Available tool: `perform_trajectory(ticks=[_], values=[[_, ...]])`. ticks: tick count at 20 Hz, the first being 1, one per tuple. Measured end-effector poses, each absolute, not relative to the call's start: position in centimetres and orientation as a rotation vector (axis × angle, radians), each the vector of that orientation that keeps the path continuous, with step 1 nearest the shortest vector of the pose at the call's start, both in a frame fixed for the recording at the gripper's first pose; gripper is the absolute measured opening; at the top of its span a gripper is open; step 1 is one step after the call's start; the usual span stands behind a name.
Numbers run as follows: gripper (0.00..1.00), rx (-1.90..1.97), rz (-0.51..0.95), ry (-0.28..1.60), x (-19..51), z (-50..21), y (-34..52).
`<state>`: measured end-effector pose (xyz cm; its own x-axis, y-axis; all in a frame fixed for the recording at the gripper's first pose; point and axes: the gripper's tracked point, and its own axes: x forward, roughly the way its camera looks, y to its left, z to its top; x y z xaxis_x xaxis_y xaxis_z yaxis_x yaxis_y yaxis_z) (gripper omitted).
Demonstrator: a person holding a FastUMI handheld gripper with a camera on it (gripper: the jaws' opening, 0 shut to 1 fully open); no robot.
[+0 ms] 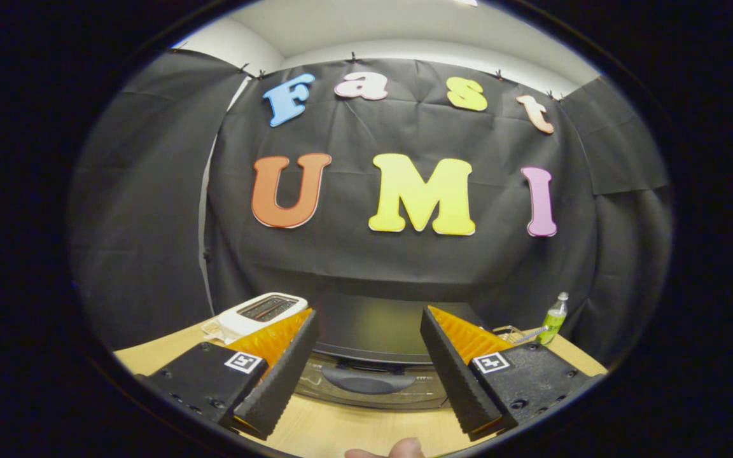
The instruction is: Open the toaster oven, put the food inside, and close the toaster oven door.
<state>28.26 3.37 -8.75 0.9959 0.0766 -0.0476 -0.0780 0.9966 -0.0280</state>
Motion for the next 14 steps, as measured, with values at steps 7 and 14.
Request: perform_trajectory(ticks=[7, 14], values=[[1.00, -0.046, 0.038, 0.170, 31.6, -15.1, 3.1], [1.00, -0.081, 0.005, 0.163, 31.7, -16.6, 3.2]])
